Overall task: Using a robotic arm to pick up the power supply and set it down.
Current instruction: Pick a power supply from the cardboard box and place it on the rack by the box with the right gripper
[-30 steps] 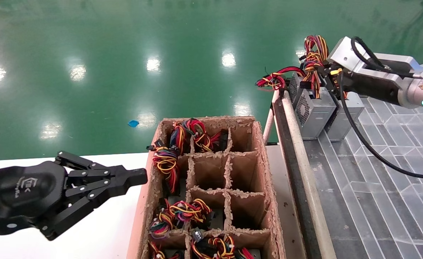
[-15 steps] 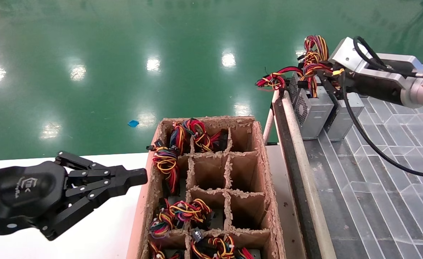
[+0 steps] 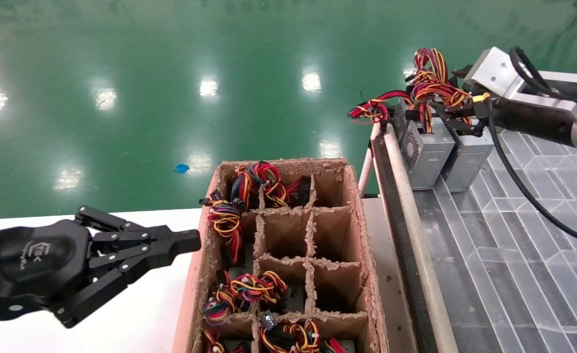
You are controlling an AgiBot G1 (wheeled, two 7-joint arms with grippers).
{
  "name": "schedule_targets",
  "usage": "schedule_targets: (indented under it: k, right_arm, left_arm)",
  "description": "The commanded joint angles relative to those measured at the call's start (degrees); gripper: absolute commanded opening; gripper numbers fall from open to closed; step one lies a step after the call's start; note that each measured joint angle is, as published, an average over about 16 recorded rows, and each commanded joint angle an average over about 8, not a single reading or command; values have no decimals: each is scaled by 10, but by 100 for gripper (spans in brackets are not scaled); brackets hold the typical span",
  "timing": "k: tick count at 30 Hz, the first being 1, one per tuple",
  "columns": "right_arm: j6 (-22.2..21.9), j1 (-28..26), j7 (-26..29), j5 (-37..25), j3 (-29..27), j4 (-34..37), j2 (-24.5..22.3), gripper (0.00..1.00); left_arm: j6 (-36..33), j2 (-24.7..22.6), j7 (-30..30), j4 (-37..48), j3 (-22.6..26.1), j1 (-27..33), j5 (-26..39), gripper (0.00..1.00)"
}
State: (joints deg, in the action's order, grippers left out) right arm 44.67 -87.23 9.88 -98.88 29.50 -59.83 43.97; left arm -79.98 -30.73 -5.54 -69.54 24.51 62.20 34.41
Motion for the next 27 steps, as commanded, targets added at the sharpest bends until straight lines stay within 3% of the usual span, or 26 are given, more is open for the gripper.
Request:
schedule_targets:
  k: [1,12,26,27]
  right_arm:
    - [-4,3,-7,8,-4,3,-3,100]
    - [5,23,-28,75,-27,-30,-8,100]
    - [93,74,-21,185,-52,-52,-26,100]
    - [100,78,-20,194,-54,-54,-27,100]
  left_arm:
    - [0,0,0,0,0,0,0,0]
    - [0,0,0,0,0,0,0,0]
    - [0,0,0,0,0,0,0,0]
    - [0,0,0,0,0,0,0,12]
